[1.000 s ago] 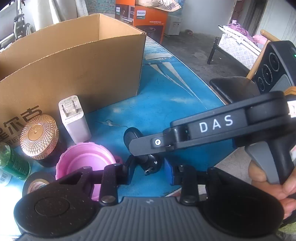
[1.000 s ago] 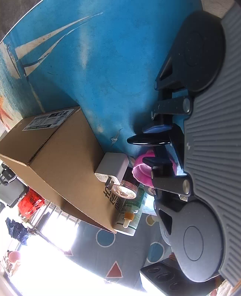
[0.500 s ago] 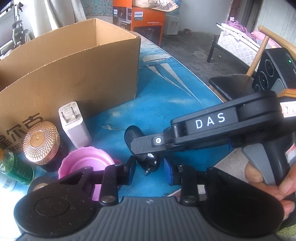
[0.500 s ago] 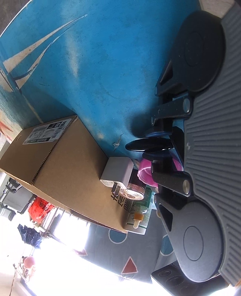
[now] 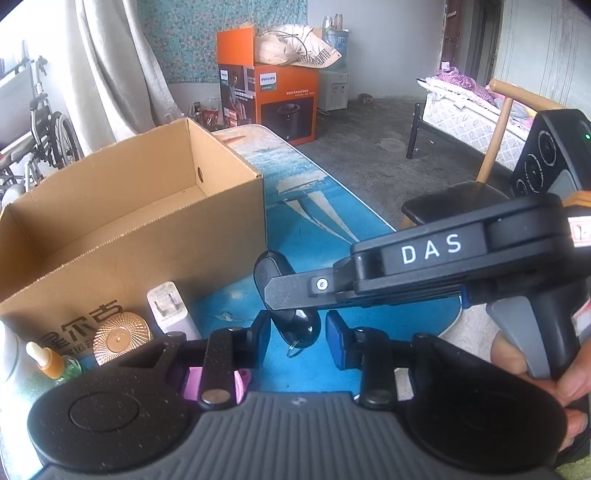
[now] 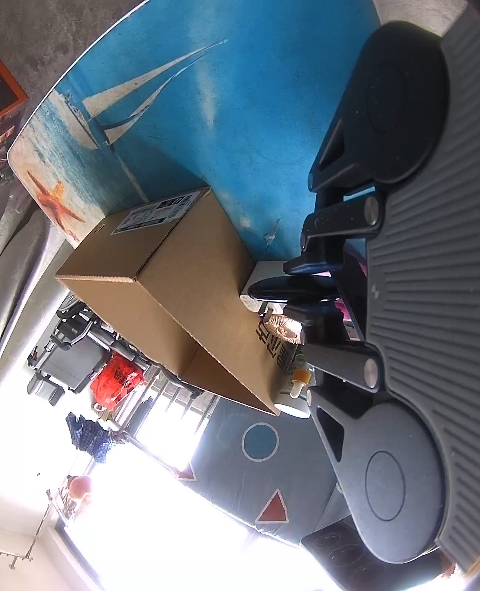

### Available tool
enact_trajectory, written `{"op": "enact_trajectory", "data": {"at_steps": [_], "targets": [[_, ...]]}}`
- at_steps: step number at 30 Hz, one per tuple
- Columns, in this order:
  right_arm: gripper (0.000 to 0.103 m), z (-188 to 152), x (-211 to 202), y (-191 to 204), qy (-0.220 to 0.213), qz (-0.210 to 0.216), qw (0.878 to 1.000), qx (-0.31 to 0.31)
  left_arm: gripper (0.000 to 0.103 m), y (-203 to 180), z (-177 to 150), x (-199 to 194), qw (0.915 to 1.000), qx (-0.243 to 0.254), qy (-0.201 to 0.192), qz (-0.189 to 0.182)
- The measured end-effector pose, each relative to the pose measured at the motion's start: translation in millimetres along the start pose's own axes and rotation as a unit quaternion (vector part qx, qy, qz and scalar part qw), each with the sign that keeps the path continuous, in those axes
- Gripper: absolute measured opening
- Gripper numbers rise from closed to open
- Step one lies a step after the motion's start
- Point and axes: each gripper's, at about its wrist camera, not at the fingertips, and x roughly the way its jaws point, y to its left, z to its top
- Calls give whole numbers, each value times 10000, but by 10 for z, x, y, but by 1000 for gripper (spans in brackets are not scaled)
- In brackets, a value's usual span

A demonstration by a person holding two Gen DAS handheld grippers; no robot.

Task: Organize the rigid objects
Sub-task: 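Lift the key fob with the right gripper and lower it into the box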

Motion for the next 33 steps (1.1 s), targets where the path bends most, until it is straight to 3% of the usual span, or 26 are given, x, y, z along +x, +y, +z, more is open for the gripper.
{"op": "enact_trajectory", "data": {"at_steps": [9, 16, 24, 33], "targets": [[16, 164, -60, 566, -262, 304, 9975, -590, 34, 184, 179, -417, 9978, -55, -568, 333], [16, 553, 284, 1103, 30, 571, 9926, -1067, 34, 642, 449, -626, 9939, -387, -787, 671], [16, 1247, 1325, 1609, 1117, 549, 9855, -1157, 35, 1570, 765, -384, 9913, -805, -390, 967], [16, 1619, 2641, 1607, 2163, -52, 9742, -643, 35, 2382, 861, 282, 9857, -1099, 397, 1216]]}}
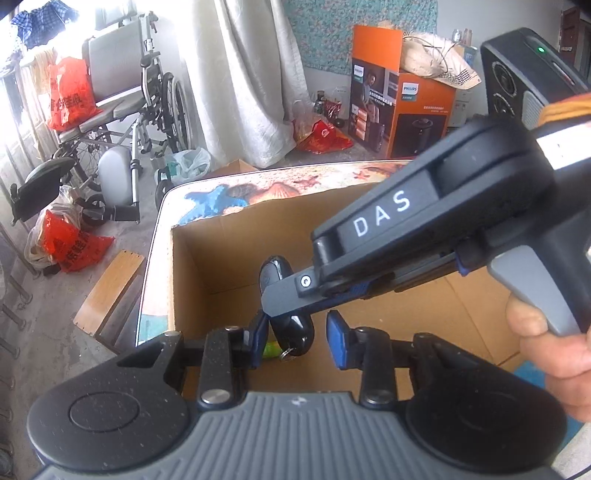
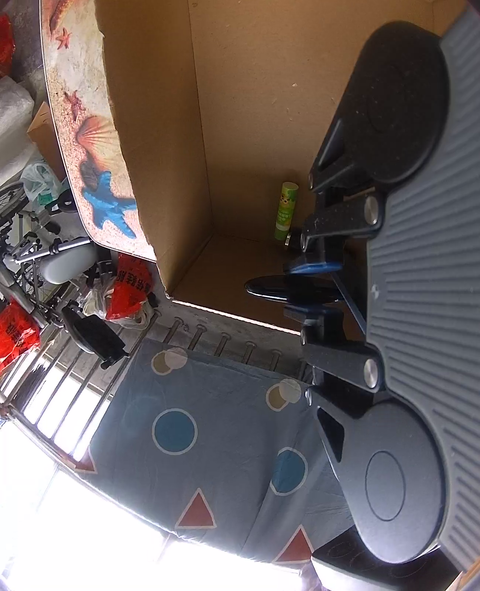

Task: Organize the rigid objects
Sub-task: 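Lift the key fob with the right gripper and lower it into the box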

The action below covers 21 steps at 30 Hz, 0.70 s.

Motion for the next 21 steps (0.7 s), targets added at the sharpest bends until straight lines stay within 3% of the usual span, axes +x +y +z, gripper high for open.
{"op": "enact_trajectory", "data": {"at_steps": [7, 12, 16, 21], "targets": [[15, 401, 680, -276, 372, -304, 9978, 449, 36, 94, 100, 461, 9980, 231, 417, 407], [18, 528, 1019, -451, 435, -379, 9958, 716, 39, 154, 118, 548, 9973, 125, 550, 467], [20, 530, 1084, -527, 437, -457, 9947, 810, 40, 151, 116, 504, 9977, 105, 504, 436], [25, 493, 850, -516, 276, -459, 9956, 770, 46, 152, 116, 275, 9994, -19, 256, 246]]}}
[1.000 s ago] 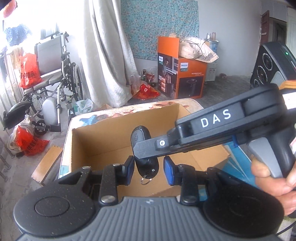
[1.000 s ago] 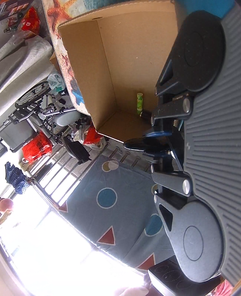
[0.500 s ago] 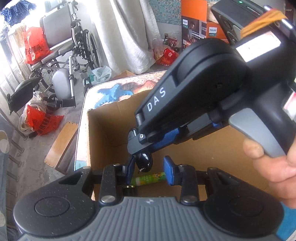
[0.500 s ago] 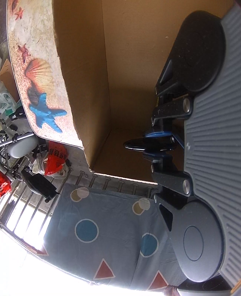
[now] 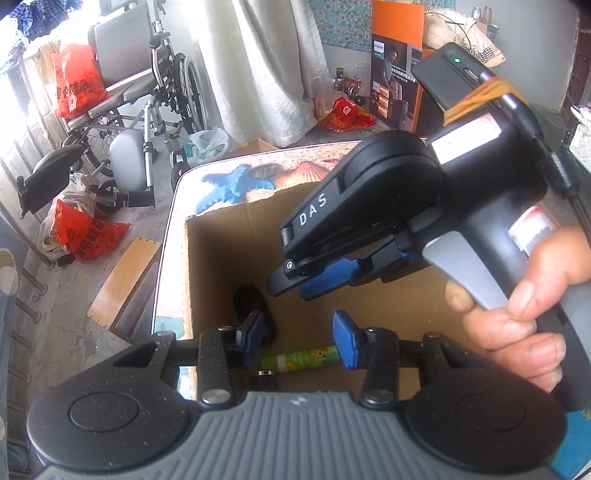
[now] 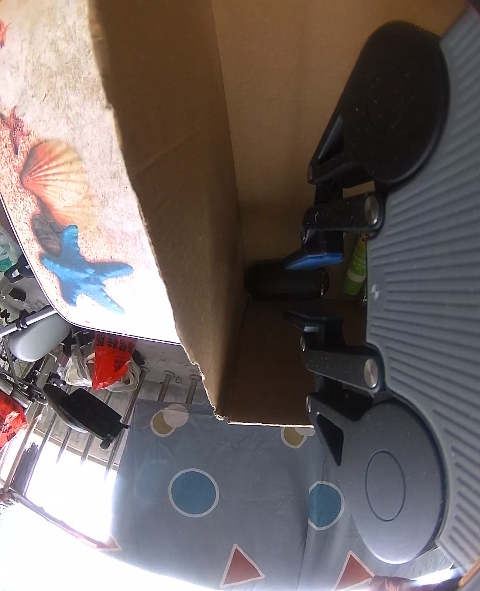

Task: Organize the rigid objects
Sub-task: 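Lift the key fob with the right gripper and lower it into the box, then open the right gripper and move it back to the pink lid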

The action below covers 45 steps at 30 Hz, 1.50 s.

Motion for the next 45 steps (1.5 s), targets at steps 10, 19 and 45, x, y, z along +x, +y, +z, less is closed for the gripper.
{"op": "enact_trajectory", "data": {"at_steps": [10, 19, 45], "targets": [[31, -704, -1366, 63, -838, 454, 9925, -759, 67, -99, -318, -961, 9942, -108, -822, -685], [36, -1996, -2461, -335, -1754, 480, 9753, -1254, 90, -503, -1113, -1478, 9853, 31, -1309, -1095], [33, -3150, -1350, -862, -1695, -1554, 9581, -1705, 68, -1734, -2194, -592, 9904, 972, -51, -979]]}}
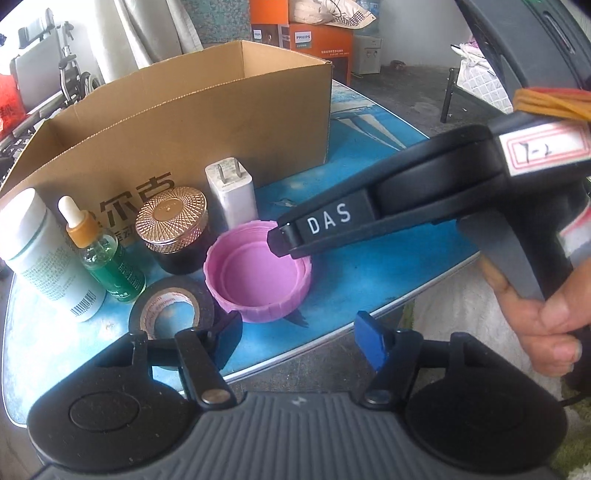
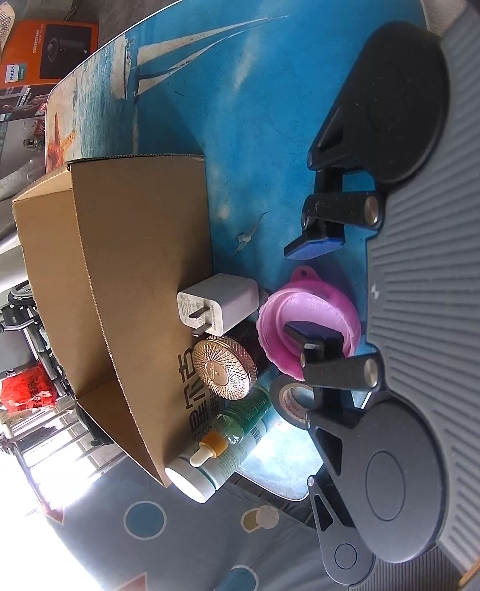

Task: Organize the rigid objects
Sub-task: 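Open the right gripper and move it back to the pink lid, then grasp the rim of the pink plastic lid with the right gripper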

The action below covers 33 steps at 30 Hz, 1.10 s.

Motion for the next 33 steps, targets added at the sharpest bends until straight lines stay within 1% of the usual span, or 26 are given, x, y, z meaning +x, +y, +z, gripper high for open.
{"op": "enact_trajectory", "data": {"at_steps": [4, 6, 10, 14, 16, 17, 18, 22, 29, 31, 33], "targets": [[22, -8, 101, 6, 113, -154, 9996, -226, 68, 41, 8, 30, 9999, -111, 36, -81], [19, -16, 100, 2, 113, -189, 9993, -296, 68, 48, 19, 37, 9999, -109, 20, -115], [18, -37, 54, -43, 94, -361, 9987, -360, 68, -7, 61, 61, 9997, -61, -5, -230], [18, -76, -45, -165, 90, -515, 9983, -274, 68, -82, 90, 36, 9995, 76, -129, -280], [18, -100, -96, -226, 85, -594, 9980, -220, 75, -92, 110, 29, 9993, 176, -165, -278], [18, -115, -124, -258, 78, -633, 9978, -180, 80, -107, 117, 30, 9992, 238, -188, -271], [18, -127, -147, -287, 71, -659, 9977, -136, 81, -126, 124, 33, 9990, 300, -224, -249], [20, -154, -205, -360, 32, -674, 9977, 29, 82, -159, 160, 56, 9985, 459, -254, -182], [20, -179, -227, -435, -43, -525, 9984, 222, 82, -208, 273, 223, 9975, 627, -265, -191], [20, -174, -225, -436, -35, -511, 9984, 221, 80, -212, 296, 253, 9976, 608, -263, -203], [20, -169, -223, -433, -29, -505, 9985, 214, 75, -208, 302, 246, 9976, 583, -268, -246]]}}
